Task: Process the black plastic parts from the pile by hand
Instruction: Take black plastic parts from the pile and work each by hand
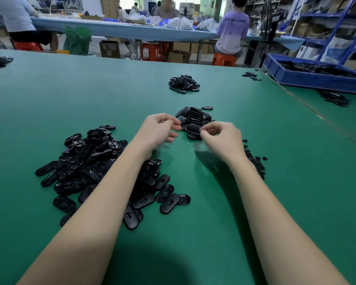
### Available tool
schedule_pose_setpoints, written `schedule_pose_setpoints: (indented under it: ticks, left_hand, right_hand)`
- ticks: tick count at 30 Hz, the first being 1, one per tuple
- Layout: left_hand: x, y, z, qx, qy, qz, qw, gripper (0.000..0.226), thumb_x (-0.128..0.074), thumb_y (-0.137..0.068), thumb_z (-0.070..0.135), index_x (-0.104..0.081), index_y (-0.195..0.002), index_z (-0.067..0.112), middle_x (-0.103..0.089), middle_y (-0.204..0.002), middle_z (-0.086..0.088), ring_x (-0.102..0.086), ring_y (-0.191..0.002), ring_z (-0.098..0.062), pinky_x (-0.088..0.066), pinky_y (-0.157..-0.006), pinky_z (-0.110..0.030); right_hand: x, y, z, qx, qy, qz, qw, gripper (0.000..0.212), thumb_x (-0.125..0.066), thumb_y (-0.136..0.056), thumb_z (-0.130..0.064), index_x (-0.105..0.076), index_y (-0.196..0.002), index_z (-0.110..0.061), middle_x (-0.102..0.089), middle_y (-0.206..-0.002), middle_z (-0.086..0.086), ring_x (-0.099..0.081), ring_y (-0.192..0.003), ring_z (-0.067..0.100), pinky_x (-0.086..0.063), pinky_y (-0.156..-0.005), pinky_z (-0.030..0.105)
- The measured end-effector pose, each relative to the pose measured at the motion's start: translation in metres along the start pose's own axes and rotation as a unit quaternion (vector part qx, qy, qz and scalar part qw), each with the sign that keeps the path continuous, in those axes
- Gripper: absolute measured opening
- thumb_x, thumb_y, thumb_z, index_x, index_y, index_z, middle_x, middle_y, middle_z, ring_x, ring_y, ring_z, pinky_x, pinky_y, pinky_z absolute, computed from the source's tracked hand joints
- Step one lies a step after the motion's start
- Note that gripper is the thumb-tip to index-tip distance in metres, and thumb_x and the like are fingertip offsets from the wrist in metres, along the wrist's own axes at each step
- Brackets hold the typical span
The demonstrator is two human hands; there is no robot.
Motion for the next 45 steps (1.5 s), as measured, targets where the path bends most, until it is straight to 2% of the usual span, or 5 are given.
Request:
schedule_pose_setpoints:
  ticks: [10, 14, 27, 37, 45]
  left_hand:
    - [0.036, -0.002, 0.017, -0.07, -0.321, 0.045, 0.943, 0.016, -0.056, -0.092, 0.018, -0.07, -0.095, 0.026, -0.072, -0.092, 0.01, -0.062, -0.075, -0.001, -0.043, -0.063, -0.008]
    - [0.036, -0.002, -0.006, 0.014, -0.451, -0.011, 0.893, 0.017, -0.07, -0.084, 0.03, -0.063, -0.099, 0.03, -0.067, -0.107, 0.003, -0.064, -0.096, -0.018, -0.054, -0.088, -0.031]
    - [0.023, 0.01, 0.007, -0.017, -0.493, 0.024, 0.869, 0.02, -0.06, -0.085, 0.014, -0.069, -0.093, 0.029, -0.07, -0.109, 0.002, -0.064, -0.101, -0.024, -0.046, -0.083, -0.029]
    - [0.013, 0.016, 0.043, -0.152, -0.387, 0.118, 0.902, 0.022, -0.056, -0.093, 0.015, -0.07, -0.098, 0.031, -0.074, -0.097, 0.006, -0.067, -0.093, -0.022, -0.048, -0.076, -0.03]
    - [-0.029, 0.016, 0.008, -0.009, -0.021, -0.021, 1.0, 0.033, -0.051, -0.094, -0.004, -0.076, -0.09, 0.017, -0.073, -0.084, -0.006, -0.07, -0.072, -0.016, -0.059, -0.085, -0.026]
  right_hand:
    - [-0.023, 0.012, -0.01, 0.041, 0.034, -0.078, 0.996, 0.013, -0.067, -0.087, -0.034, -0.072, -0.076, -0.039, -0.069, -0.075, -0.02, -0.064, -0.081, -0.001, -0.048, -0.072, 0.026]
    - [-0.026, 0.013, -0.011, 0.045, 0.033, -0.093, 0.994, 0.012, -0.067, -0.088, -0.034, -0.074, -0.078, -0.037, -0.071, -0.078, -0.018, -0.065, -0.085, 0.003, -0.051, -0.076, 0.026]
    - [-0.039, 0.02, -0.016, 0.051, 0.052, -0.141, 0.987, 0.012, -0.066, -0.087, -0.034, -0.076, -0.081, -0.035, -0.07, -0.081, -0.019, -0.062, -0.084, -0.002, -0.051, -0.076, 0.027]
    - [-0.022, 0.017, -0.022, 0.036, 0.004, -0.128, 0.991, 0.009, -0.067, -0.089, -0.032, -0.076, -0.087, -0.035, -0.072, -0.083, -0.013, -0.065, -0.079, 0.003, -0.047, -0.066, 0.023]
    - [0.038, 0.003, 0.011, -0.038, 0.271, -0.138, 0.952, 0.015, -0.062, -0.089, -0.033, -0.075, -0.09, -0.04, -0.074, -0.105, -0.01, -0.064, -0.101, 0.02, -0.047, -0.078, 0.03]
Point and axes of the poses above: each hand's wrist, its own y-axis away from the middle knuckle, its own x-axis out of the back of the hand, z = x × y, the point moved 10 cm from there along -y, towards the middle knuckle
